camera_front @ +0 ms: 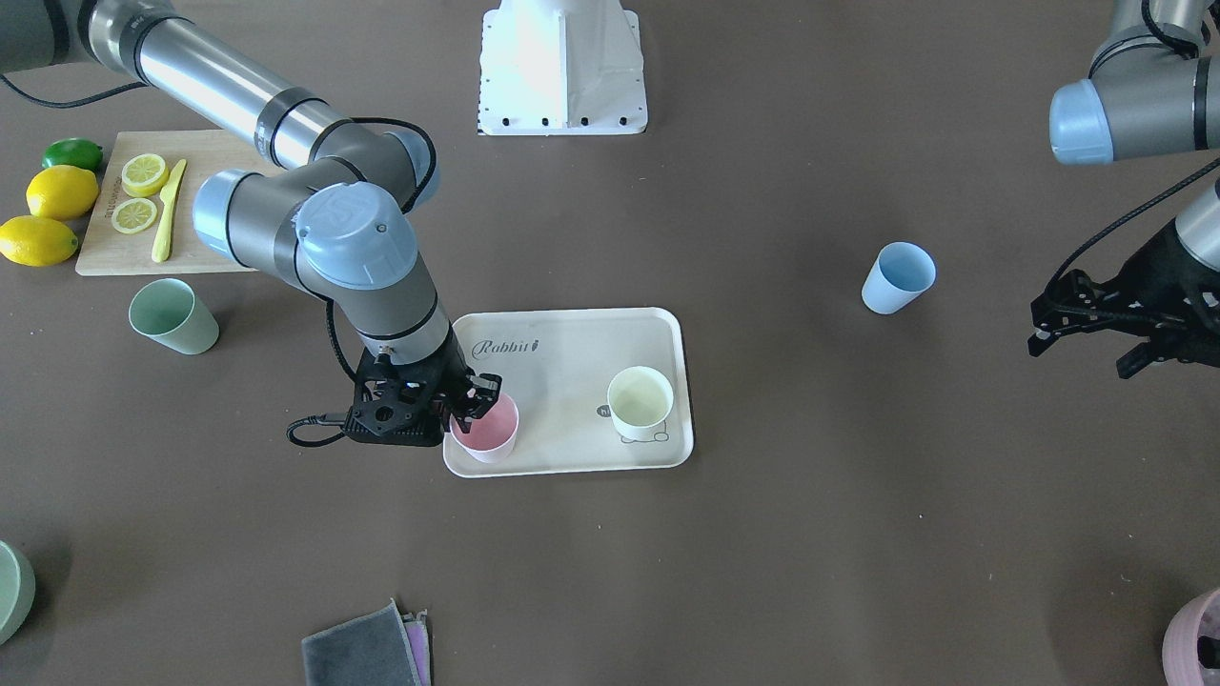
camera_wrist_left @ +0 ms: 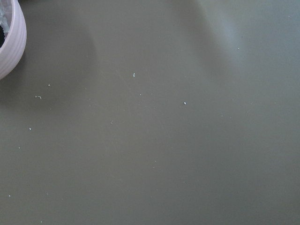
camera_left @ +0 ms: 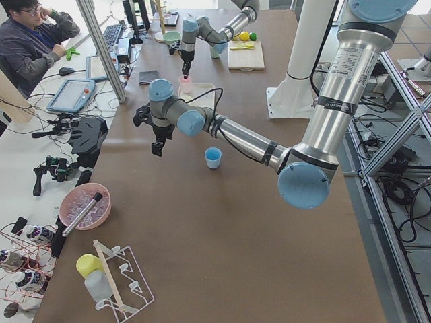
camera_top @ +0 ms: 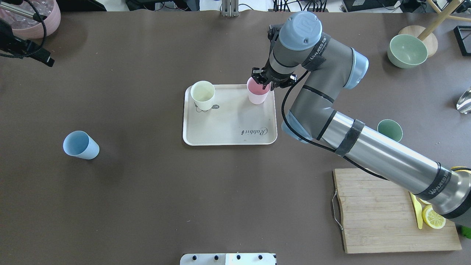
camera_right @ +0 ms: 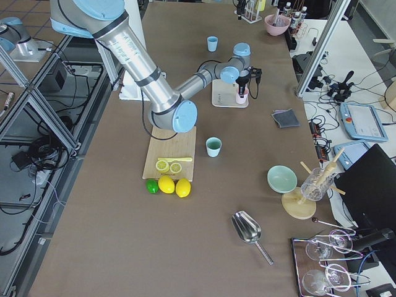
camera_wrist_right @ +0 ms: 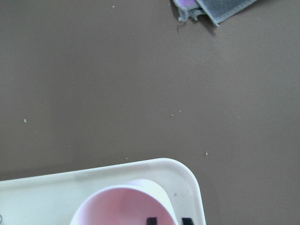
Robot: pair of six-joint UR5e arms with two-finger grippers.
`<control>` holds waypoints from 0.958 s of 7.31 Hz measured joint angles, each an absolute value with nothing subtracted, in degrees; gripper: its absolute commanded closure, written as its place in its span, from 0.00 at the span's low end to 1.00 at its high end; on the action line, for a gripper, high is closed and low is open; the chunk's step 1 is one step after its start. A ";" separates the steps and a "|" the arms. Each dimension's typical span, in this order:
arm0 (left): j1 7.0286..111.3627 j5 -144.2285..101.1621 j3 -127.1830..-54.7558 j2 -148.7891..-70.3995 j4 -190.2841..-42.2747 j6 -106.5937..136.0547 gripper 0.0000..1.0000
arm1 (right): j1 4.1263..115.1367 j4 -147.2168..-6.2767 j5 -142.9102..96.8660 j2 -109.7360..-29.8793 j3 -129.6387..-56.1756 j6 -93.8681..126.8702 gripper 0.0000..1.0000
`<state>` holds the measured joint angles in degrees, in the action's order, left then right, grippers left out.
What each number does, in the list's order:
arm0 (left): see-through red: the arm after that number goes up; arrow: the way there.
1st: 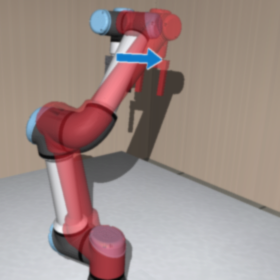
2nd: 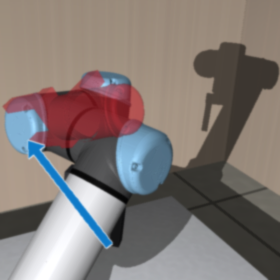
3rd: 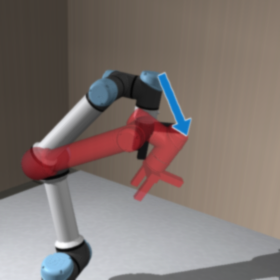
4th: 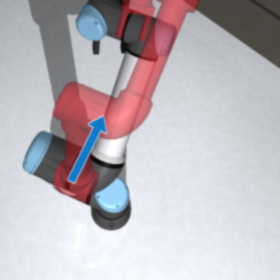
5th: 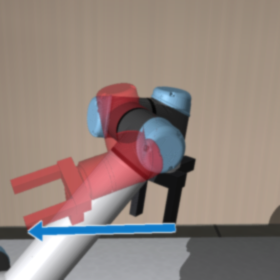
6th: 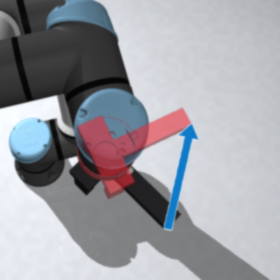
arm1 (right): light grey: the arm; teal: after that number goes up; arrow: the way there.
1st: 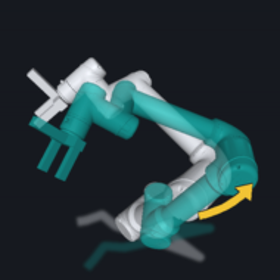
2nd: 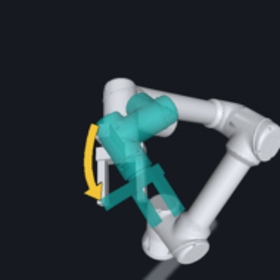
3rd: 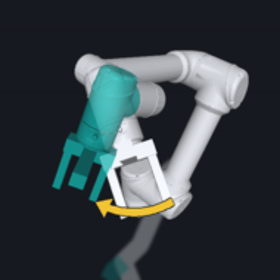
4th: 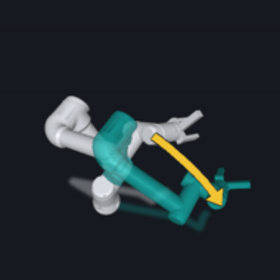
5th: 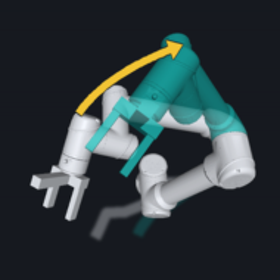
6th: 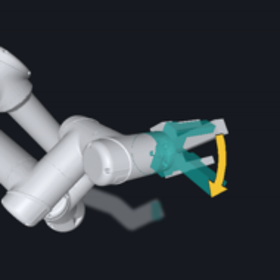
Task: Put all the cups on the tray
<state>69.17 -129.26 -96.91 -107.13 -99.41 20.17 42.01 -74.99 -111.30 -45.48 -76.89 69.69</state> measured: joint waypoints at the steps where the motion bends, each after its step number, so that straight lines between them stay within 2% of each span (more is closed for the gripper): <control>1: 69.14 -129.25 -96.89 -107.14 -99.40 20.27 0.02 | 41.76 -74.98 -110.85 -45.18 -76.98 69.72 0.00; 5: 66.34 -128.92 -97.65 -107.94 -100.01 31.33 0.02 | 47.07 -78.11 -115.16 -44.87 -78.68 65.95 0.00; 7: 61.34 -125.98 -98.68 -104.09 -104.51 35.87 0.02 | 52.00 -85.71 -119.02 -46.18 -82.43 57.83 0.00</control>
<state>61.34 -125.98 -98.68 -104.09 -104.51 35.87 52.00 -85.71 -119.02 -46.18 -82.43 57.83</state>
